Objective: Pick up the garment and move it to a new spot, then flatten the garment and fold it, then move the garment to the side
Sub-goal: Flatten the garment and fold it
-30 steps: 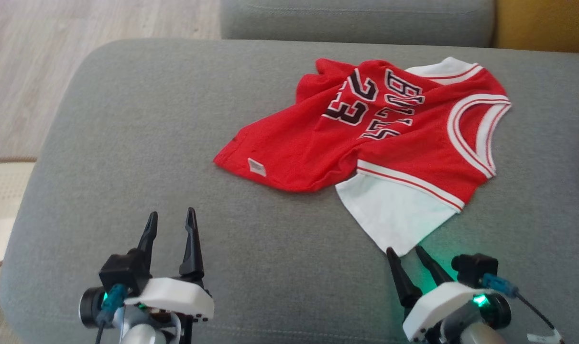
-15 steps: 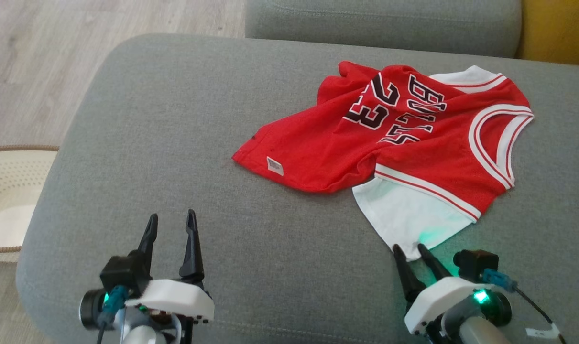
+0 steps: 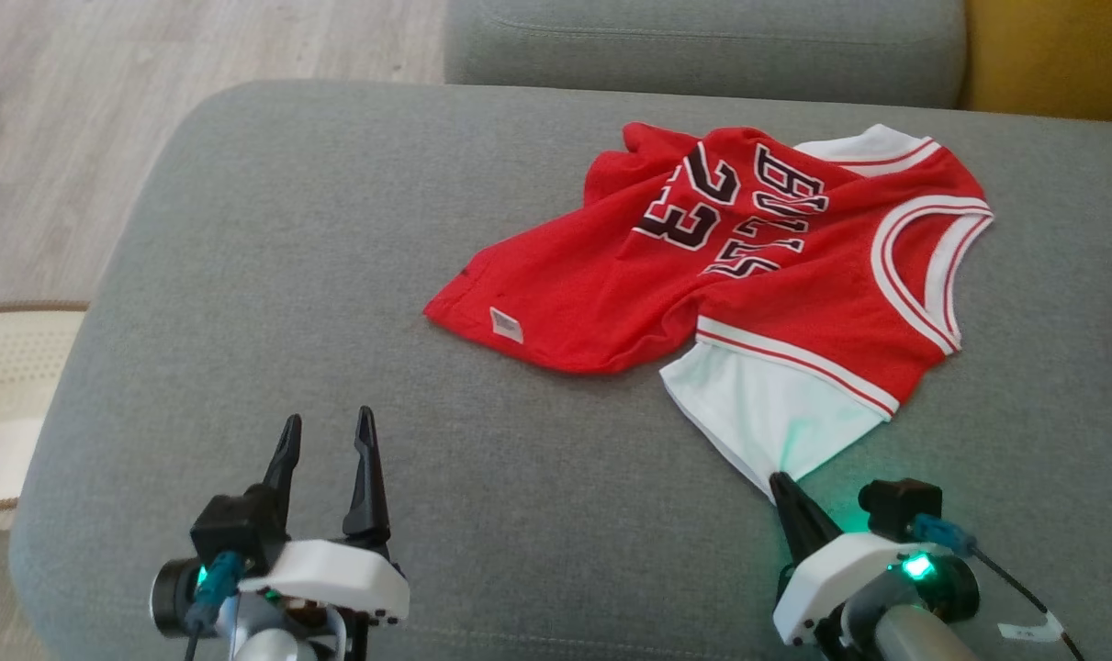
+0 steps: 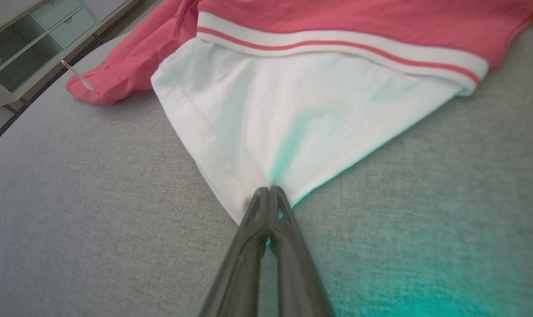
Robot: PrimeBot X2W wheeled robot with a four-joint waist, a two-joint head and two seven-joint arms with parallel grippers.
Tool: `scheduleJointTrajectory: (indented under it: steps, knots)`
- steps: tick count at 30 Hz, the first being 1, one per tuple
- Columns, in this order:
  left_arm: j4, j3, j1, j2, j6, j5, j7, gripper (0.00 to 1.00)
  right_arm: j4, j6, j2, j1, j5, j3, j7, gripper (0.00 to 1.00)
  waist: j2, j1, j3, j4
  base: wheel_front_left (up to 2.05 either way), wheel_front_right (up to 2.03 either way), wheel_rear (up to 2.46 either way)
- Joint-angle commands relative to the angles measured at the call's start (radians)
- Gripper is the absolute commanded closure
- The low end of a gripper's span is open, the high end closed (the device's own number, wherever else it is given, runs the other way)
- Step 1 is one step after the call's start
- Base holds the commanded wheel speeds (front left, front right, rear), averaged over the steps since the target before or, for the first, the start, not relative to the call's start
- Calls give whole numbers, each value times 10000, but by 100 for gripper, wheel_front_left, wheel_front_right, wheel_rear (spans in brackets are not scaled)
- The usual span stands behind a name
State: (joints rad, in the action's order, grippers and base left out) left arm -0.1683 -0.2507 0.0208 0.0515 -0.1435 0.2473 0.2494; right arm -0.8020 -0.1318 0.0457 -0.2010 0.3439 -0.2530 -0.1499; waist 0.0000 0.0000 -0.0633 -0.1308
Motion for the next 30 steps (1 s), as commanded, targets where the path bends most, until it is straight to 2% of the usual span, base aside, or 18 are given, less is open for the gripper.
scheduleJointTrajectory:
  steps: [1, 9, 16, 20, 27, 30]
  knots:
    - [277, 299, -143, -13, 3, -89, 124, 0, -20, 11, 45, -93, -161, -63, -96, 100, 0, 0, -12, 112, 0, 0, 0]
    - [319, 315, -125, -13, -19, -88, 124, 0, 961, 11, 45, 187, -1532, 1405, -327, 100, 0, 0, 6, 613, 0, 0, 0]
    - [353, 255, -186, -13, -29, -76, 124, 0, 2703, 11, 45, 1051, -2782, 2808, 535, 100, 0, 0, -119, 1136, 0, 0, 0]
    - [361, 268, -252, -13, -32, -102, 124, 0, 3390, 11, 45, 1480, -2992, 3128, 976, 100, 0, 0, -218, 1411, 0, 0, 0]
    - [355, 298, -325, -13, -8, -160, 124, 0, 3975, 11, 45, 1676, -2865, 3210, 1141, 100, 0, 0, -326, 1831, 0, 0, 0]
    - [336, 328, -361, -13, 18, -179, 124, 0, 4079, 11, 45, 1653, -2820, 3233, 1082, 82, 0, 0, -355, 2011, 0, 0, 0]
